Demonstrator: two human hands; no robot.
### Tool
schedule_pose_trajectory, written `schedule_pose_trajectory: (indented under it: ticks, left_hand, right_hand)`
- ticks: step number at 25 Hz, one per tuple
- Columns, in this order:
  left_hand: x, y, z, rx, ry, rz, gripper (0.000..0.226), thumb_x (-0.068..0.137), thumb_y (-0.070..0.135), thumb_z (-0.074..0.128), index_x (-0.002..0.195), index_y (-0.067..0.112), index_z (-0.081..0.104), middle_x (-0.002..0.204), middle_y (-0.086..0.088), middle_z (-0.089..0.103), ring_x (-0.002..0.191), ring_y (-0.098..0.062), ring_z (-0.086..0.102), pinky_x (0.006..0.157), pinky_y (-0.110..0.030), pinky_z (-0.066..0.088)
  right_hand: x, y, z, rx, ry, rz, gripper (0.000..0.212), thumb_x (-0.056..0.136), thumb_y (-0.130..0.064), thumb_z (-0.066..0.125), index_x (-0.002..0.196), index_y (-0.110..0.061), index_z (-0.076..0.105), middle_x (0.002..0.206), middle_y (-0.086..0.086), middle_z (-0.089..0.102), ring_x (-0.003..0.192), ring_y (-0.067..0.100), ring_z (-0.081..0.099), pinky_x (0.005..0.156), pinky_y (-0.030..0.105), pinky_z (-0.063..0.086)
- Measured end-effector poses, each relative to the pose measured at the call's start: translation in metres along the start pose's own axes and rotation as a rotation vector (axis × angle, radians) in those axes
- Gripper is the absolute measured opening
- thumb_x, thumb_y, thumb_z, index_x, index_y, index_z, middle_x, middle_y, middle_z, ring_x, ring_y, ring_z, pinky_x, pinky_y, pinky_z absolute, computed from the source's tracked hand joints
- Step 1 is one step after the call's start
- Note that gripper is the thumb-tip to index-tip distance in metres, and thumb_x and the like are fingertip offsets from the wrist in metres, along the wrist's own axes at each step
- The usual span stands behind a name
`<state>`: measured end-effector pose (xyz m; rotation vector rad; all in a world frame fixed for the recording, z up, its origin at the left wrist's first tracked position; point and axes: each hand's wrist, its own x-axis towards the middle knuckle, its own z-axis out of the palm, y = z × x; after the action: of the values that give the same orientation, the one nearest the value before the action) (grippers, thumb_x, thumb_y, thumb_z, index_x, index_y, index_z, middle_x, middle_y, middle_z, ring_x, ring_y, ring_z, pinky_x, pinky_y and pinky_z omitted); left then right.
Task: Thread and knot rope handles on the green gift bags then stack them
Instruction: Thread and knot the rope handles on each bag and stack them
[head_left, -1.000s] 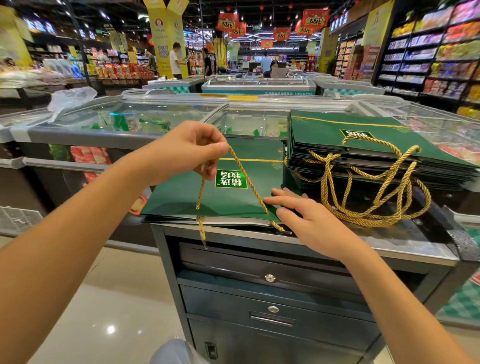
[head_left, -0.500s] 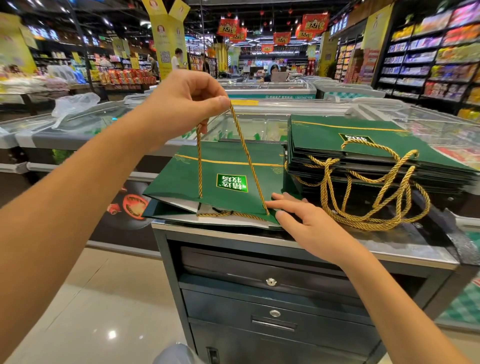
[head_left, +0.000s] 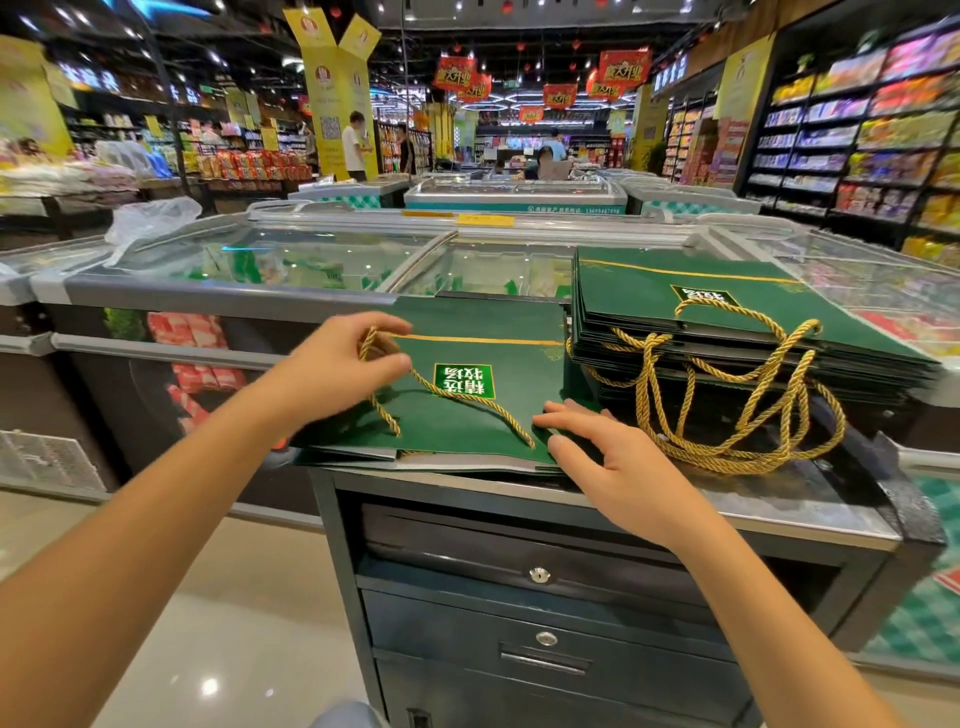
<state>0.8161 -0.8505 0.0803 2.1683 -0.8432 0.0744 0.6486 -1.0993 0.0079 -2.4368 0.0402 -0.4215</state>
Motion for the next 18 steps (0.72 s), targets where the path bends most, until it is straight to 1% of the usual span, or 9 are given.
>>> schedule_pose_trajectory:
  ticks: [2,4,6,8,10,12,13,15,18]
  left_hand:
    - [-0.02,-0.021,0.001,0.009,0.087,-0.087,0.05,0.087,0.034,0.075,0.134,0.032,0.057,0.118,0.002,0.064,0.107,-0.011,0.062,0.1,-0.034,0.047]
    - [-0.042,-0.034,0.003,-0.042,0.172,-0.179,0.055,0.086,0.035,0.076,0.137,0.03,0.054,0.121,0.003,0.06,0.106,-0.011,0.06,0.095,-0.03,0.044]
    - [-0.06,-0.043,0.007,-0.216,0.221,-0.291,0.056,0.087,0.031,0.076,0.138,0.022,0.053,0.12,0.001,0.063,0.102,-0.01,0.065,0.09,-0.026,0.049]
    - [-0.071,-0.045,0.013,-0.482,0.234,-0.362,0.052,0.091,0.021,0.072,0.139,0.014,0.052,0.117,-0.003,0.07,0.098,-0.014,0.072,0.08,-0.025,0.058]
    - [-0.077,-0.04,0.018,-0.625,0.271,-0.347,0.042,0.095,0.011,0.065,0.135,0.009,0.054,0.11,-0.005,0.073,0.094,-0.015,0.074,0.069,-0.024,0.061]
    - [-0.08,-0.032,0.021,-0.743,0.318,-0.321,0.032,0.097,0.006,0.061,0.129,0.008,0.057,0.106,-0.007,0.075,0.093,-0.017,0.074,0.067,-0.025,0.061]
    - [-0.081,-0.027,0.021,-0.791,0.333,-0.31,0.029,0.098,0.005,0.059,0.127,0.007,0.059,0.105,-0.008,0.076,0.094,-0.019,0.074,0.067,-0.025,0.061]
    - [-0.081,-0.014,0.017,-0.86,0.352,-0.284,0.024,0.1,0.006,0.056,0.123,0.007,0.062,0.105,-0.01,0.076,0.094,-0.021,0.074,0.068,-0.026,0.062]
    - [-0.076,0.007,0.003,-0.948,0.365,-0.225,0.024,0.104,0.019,0.049,0.12,0.01,0.065,0.104,-0.01,0.076,0.087,-0.021,0.074,0.073,-0.032,0.062]
  right_hand:
    - [-0.003,-0.002,0.001,0.013,0.069,-0.008,0.035,0.105,-0.027,0.051,0.14,-0.03,0.058,0.143,-0.02,0.052,0.141,-0.002,0.039,0.128,0.035,0.016]
    - [-0.003,-0.006,0.002,-0.023,0.103,-0.011,0.037,0.104,-0.027,0.053,0.14,-0.027,0.058,0.131,-0.02,0.058,0.118,-0.003,0.054,0.121,0.039,0.033]
    - [0.001,-0.015,0.003,-0.128,0.116,-0.024,0.038,0.103,-0.031,0.053,0.141,-0.027,0.057,0.132,-0.014,0.062,0.103,-0.002,0.059,0.109,0.039,0.045]
    - [0.008,-0.031,0.005,-0.217,0.093,-0.072,0.042,0.102,-0.041,0.052,0.141,-0.028,0.057,0.135,-0.011,0.063,0.116,0.008,0.06,0.105,0.04,0.048]
    - [0.016,-0.051,0.011,-0.303,-0.003,-0.127,0.056,0.097,-0.06,0.049,0.144,-0.03,0.053,0.139,-0.011,0.06,0.125,0.011,0.057,0.103,0.039,0.049]
    - [0.024,-0.067,0.02,-0.449,-0.082,-0.186,0.076,0.089,-0.077,0.049,0.15,-0.031,0.044,0.148,-0.011,0.051,0.131,0.014,0.052,0.103,0.039,0.049]
    - [0.027,-0.074,0.025,-0.518,-0.093,-0.208,0.082,0.086,-0.079,0.05,0.152,-0.031,0.039,0.152,-0.011,0.046,0.134,0.016,0.049,0.103,0.039,0.049]
    - [0.033,-0.082,0.032,-0.59,-0.066,-0.246,0.076,0.092,-0.068,0.054,0.156,-0.033,0.031,0.155,-0.012,0.041,0.135,0.019,0.049,0.096,0.039,0.051]
    - [0.039,-0.089,0.03,-0.542,0.056,-0.316,0.061,0.105,-0.038,0.049,0.158,-0.045,0.019,0.151,-0.016,0.048,0.12,0.023,0.061,0.08,0.039,0.055]
